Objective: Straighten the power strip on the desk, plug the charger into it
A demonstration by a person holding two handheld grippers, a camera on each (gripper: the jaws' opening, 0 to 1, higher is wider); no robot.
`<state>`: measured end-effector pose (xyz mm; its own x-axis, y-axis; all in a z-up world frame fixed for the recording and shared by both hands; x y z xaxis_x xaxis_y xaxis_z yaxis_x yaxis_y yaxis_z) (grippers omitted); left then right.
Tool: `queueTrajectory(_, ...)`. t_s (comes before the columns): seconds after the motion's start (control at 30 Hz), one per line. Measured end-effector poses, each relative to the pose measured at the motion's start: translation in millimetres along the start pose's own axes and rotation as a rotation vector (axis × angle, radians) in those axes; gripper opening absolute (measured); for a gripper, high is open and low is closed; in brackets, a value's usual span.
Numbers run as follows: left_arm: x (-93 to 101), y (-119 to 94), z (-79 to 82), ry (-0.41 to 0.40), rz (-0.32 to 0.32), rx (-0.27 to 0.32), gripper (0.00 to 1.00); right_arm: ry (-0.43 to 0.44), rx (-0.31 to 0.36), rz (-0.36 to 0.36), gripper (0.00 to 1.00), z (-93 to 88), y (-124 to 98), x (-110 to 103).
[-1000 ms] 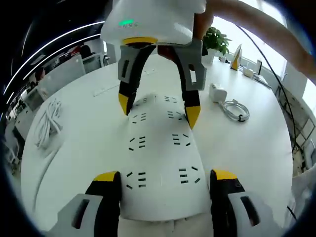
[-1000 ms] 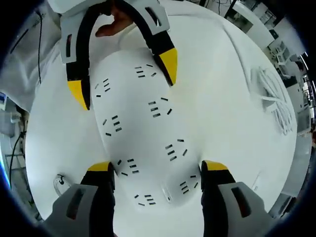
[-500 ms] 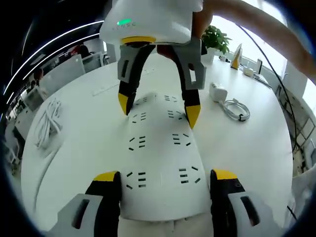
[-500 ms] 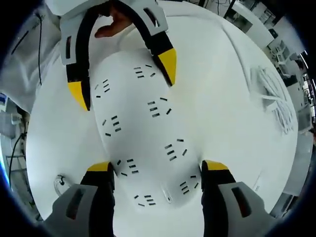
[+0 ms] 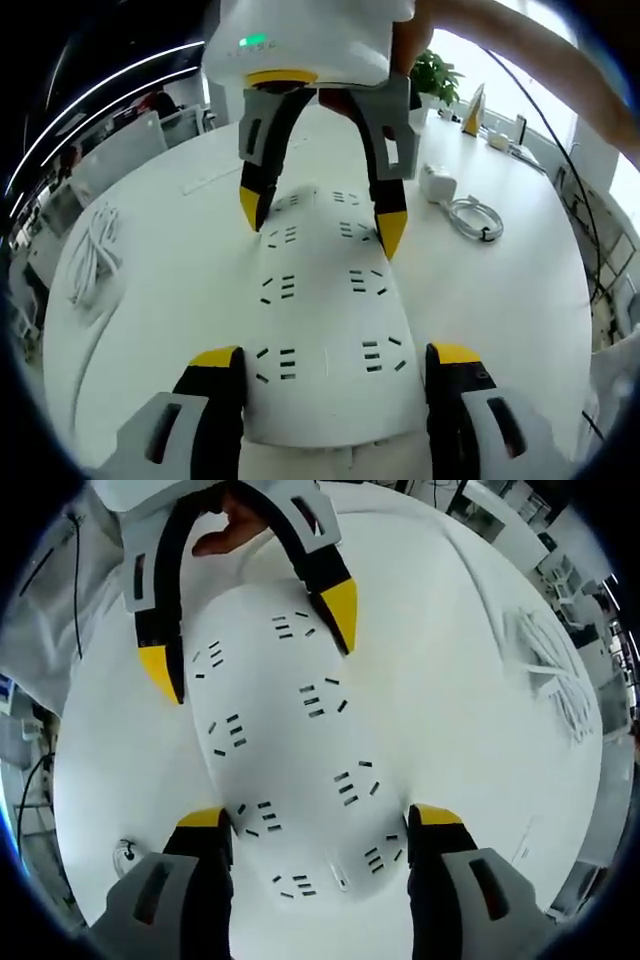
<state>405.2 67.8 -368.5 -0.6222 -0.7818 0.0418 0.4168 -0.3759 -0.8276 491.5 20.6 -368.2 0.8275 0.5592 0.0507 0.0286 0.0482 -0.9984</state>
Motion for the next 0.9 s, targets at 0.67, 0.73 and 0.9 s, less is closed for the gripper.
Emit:
queueTrajectory(0.67, 3.0, 1.2, 0.3, 0.055, -0.035, -0.017, 0.74, 0.074, 0.024, -0.01, 0.7, -4.8, -0.7, -6.9)
queueTrajectory(0.73, 2.7, 1.3, 0.5, 0.059, -0.038, -0.017, 0.74, 0.081, 0.032, -0.011, 0.7, -5.1, -0.9, -7.4)
queueTrajectory(0.9, 2.7, 1.5, 1.0, 0.074, -0.049, -0.017, 0.74, 0.103, 0.037, -0.013, 0.7, -6.1, -1.3, -8.8)
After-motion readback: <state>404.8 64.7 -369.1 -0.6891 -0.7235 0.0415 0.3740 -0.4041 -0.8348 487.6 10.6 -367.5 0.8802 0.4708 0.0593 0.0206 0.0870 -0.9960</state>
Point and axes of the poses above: the point that each gripper's makers call its tool centre point, and the gripper's own axes: y roughly forward along the fingers, x roughly to its right, z roughly out of its top, the point moved 1 cm from there along -y, roughly backward along the fingers, and after that the axes turned 8 degrees about -x, right-handed, at the moved point
